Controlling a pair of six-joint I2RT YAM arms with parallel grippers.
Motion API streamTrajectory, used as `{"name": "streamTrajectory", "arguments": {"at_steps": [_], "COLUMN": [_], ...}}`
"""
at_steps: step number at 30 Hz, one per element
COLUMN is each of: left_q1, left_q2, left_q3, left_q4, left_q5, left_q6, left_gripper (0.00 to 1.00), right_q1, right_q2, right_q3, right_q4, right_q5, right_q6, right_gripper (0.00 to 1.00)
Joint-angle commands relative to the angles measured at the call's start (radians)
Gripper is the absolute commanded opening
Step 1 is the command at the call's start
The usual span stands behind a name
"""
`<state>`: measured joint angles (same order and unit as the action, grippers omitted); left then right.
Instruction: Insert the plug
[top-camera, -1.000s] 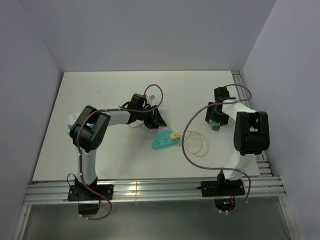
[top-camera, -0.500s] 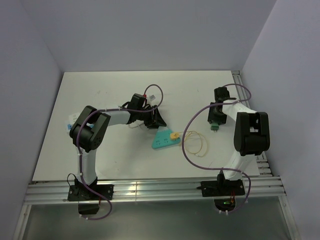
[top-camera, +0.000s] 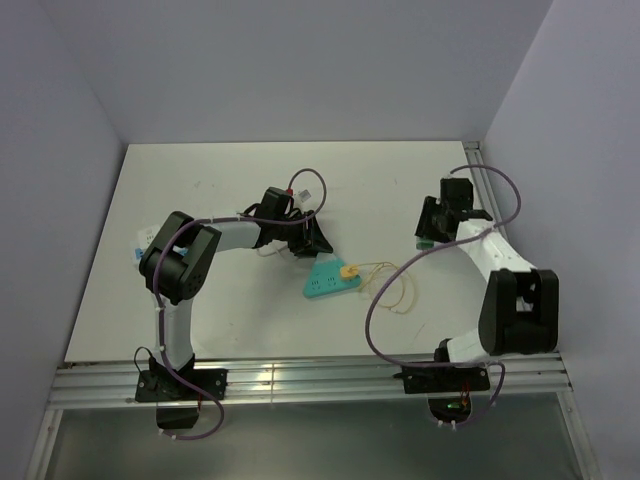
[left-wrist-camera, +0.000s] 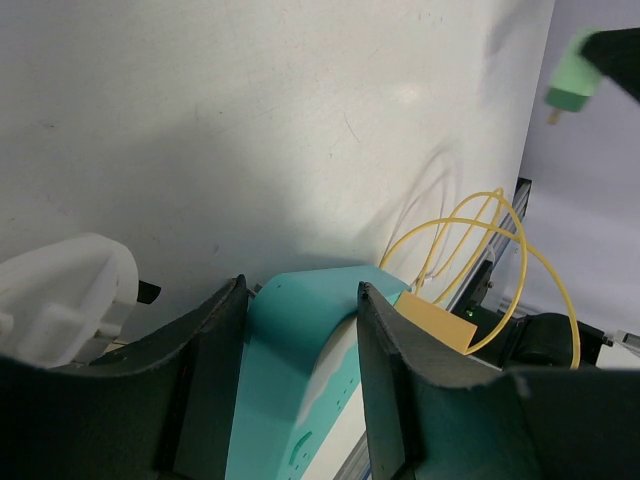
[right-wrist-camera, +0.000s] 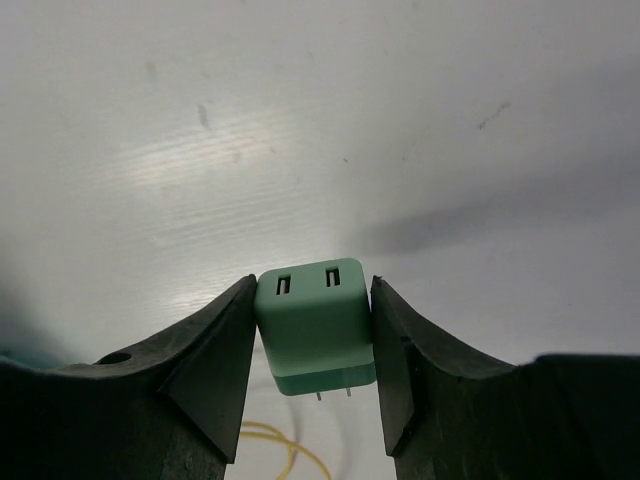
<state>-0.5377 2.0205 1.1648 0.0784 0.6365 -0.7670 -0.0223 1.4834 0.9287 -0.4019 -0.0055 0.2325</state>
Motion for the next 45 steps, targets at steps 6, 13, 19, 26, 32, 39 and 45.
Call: {"name": "streamTrajectory", "arguments": {"at_steps": [6,13,19,26,32,39,45], "left_q1": [0.004,0.018,0.021,-0.031,-0.085,-0.122,-0.133], "left_q2": [-0.011,-0.173,-0.375,-0.64,-0.764,-0.881,-0.885], "left_q3": [-0.05,-0.149,-0.267,-0.442,-0.56,-0.652,-0.649], "left_q4": [-0.042,0.029,0.119,0.352,0.527,0.618,0.609], "left_q5": [-0.073,-0.191,-0.346,-0.376,-0.394,-0.448,-0.462], "left_q6": [0.067,0.075,0.086,0.193,0.202,0.251,0.261], "left_gripper": [0.59,0.89,0.92,0.9,0.93,0.91,0.92], "right_q1": [0.054,0.093,0.182,0.309,0.445,0.596,0.703], "right_q2": [-0.238,-0.259,-0.209,-0.155,-0.189,-0.118,-0.045], "right_q3": [-0.021,0.061,0.145,0.207,0.151,0.206,0.278], "right_q4": [0.075,0.005,-0.009,0.038,0.208,0.241,0.225], "right_q5": [-0.062,-0.119,-0.134,-0.08,-0.001,0.073,0.104], "right_q6": [0.031,0.045,0.093,0.238,0.44,0.583,0.608], "right_gripper": [0.3,0.31,0.31,0.32,0.32,0.31,0.32]}}
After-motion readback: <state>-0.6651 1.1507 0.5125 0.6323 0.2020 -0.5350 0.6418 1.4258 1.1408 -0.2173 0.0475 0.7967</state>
